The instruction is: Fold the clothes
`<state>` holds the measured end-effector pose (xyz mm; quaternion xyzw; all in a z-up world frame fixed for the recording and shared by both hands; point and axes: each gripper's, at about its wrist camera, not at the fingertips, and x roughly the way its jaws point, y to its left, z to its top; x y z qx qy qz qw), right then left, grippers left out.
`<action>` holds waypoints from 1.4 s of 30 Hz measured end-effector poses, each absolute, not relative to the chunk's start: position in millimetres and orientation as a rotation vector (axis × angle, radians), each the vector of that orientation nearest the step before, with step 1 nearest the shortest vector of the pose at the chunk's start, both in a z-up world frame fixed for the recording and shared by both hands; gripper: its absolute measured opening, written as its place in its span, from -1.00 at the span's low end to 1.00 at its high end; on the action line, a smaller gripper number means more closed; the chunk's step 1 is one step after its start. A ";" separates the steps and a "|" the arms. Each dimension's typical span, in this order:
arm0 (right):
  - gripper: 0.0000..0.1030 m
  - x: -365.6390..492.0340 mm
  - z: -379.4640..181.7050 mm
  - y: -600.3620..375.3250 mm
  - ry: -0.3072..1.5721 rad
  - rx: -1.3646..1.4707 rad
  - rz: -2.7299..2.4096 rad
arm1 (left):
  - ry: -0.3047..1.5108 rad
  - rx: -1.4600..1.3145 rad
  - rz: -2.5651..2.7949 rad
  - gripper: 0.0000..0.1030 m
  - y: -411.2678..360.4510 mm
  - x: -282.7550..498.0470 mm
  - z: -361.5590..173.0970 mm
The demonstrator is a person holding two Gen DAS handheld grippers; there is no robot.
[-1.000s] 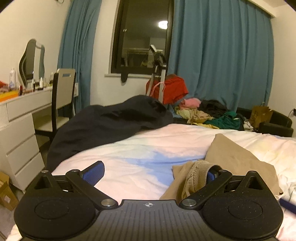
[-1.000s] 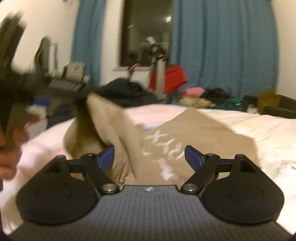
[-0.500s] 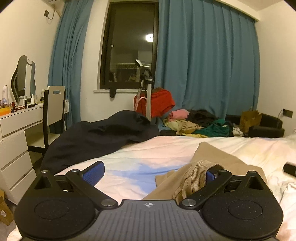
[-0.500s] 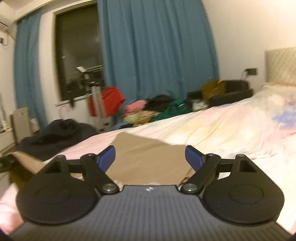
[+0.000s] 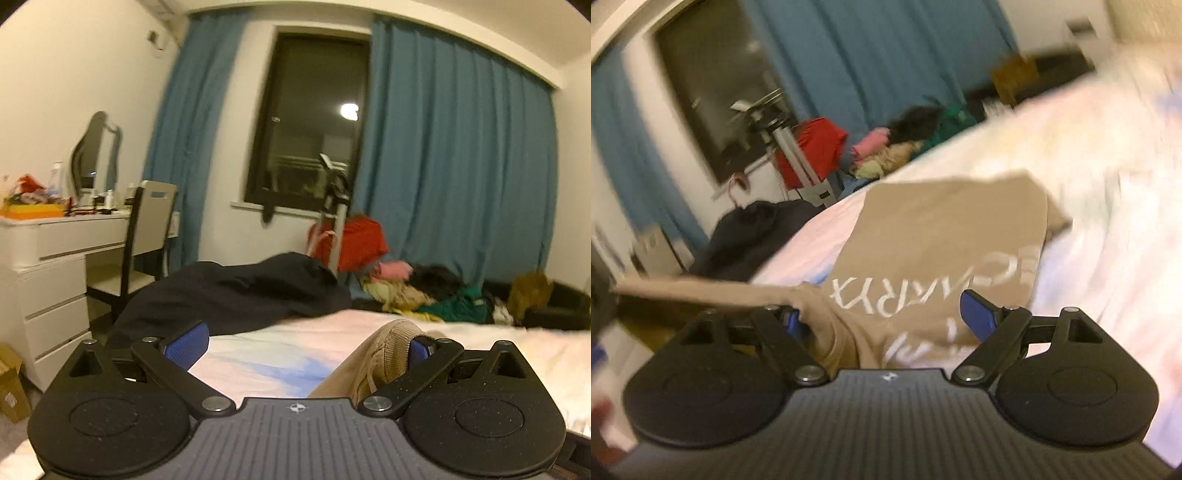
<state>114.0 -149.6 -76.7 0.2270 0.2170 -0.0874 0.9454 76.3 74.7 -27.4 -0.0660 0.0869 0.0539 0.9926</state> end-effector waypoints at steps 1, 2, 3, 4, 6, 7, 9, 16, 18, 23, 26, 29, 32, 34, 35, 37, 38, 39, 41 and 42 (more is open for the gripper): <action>0.62 114.6 -79.6 -149.1 0.460 0.480 -0.190 | 0.161 -0.129 0.113 1.00 74.4 73.6 -26.2; 0.62 115.2 -82.5 -148.6 0.478 0.498 -0.202 | 0.148 -0.126 0.118 1.00 74.1 70.8 -25.0; 0.62 113.5 -84.8 -147.9 0.490 0.480 -0.198 | 0.135 -0.123 0.123 1.00 73.8 68.1 -23.8; 0.64 111.6 -87.1 -147.2 0.502 0.457 -0.191 | 0.120 -0.124 0.121 1.00 74.1 65.6 -21.1; 0.93 106.3 -89.7 -161.1 0.534 0.444 -0.163 | 0.093 -0.142 0.097 1.00 75.9 59.9 -15.4; 0.99 103.5 -89.8 -170.1 0.549 0.447 -0.155 | 0.079 -0.151 0.085 1.00 76.9 57.1 -12.6; 0.99 89.6 -82.7 -188.4 0.564 0.438 -0.167 | 0.064 -0.157 0.077 1.00 75.1 52.7 -7.1; 0.99 64.9 17.9 -235.5 0.373 0.227 -0.137 | -0.003 -0.218 -0.016 1.00 68.9 18.6 10.0; 0.99 57.3 40.5 -242.7 0.287 0.156 -0.143 | 0.015 -0.239 -0.065 1.00 69.3 13.4 11.8; 0.99 60.7 29.1 -256.4 0.349 0.162 -0.119 | 0.062 -0.178 -0.079 0.99 52.8 12.1 2.8; 0.99 69.8 -13.5 -257.4 0.532 0.249 -0.019 | 0.121 -0.166 -0.075 0.99 49.9 22.8 -7.1; 0.99 73.3 -48.1 -251.0 0.644 0.311 0.063 | 0.152 -0.147 -0.064 0.99 48.3 28.2 -16.8; 0.99 77.1 -67.2 -245.7 0.675 0.373 0.098 | 0.161 -0.138 -0.063 0.99 46.4 30.6 -21.0; 0.99 81.0 -72.9 -241.3 0.682 0.381 0.098 | 0.158 -0.136 -0.071 0.99 44.8 28.7 -22.2; 0.99 81.6 -72.8 -239.8 0.681 0.372 0.105 | 0.155 -0.131 -0.073 0.99 43.0 28.5 -22.3; 0.99 78.9 -73.3 -229.8 0.681 0.322 0.110 | 0.147 -0.114 -0.077 0.99 38.7 28.1 -22.7; 0.99 75.2 -74.3 -220.3 0.682 0.279 0.108 | 0.142 -0.100 -0.068 0.99 36.8 28.4 -24.2; 0.99 73.6 -77.5 -216.9 0.688 0.218 0.090 | 0.137 -0.086 -0.058 0.99 35.0 28.8 -25.7; 0.99 75.4 -92.7 -207.7 0.724 0.123 0.016 | 0.134 -0.060 -0.028 0.99 32.0 28.9 -28.8; 0.99 76.3 -100.4 -203.0 0.741 0.077 -0.022 | 0.136 -0.047 0.004 0.99 31.0 28.9 -29.1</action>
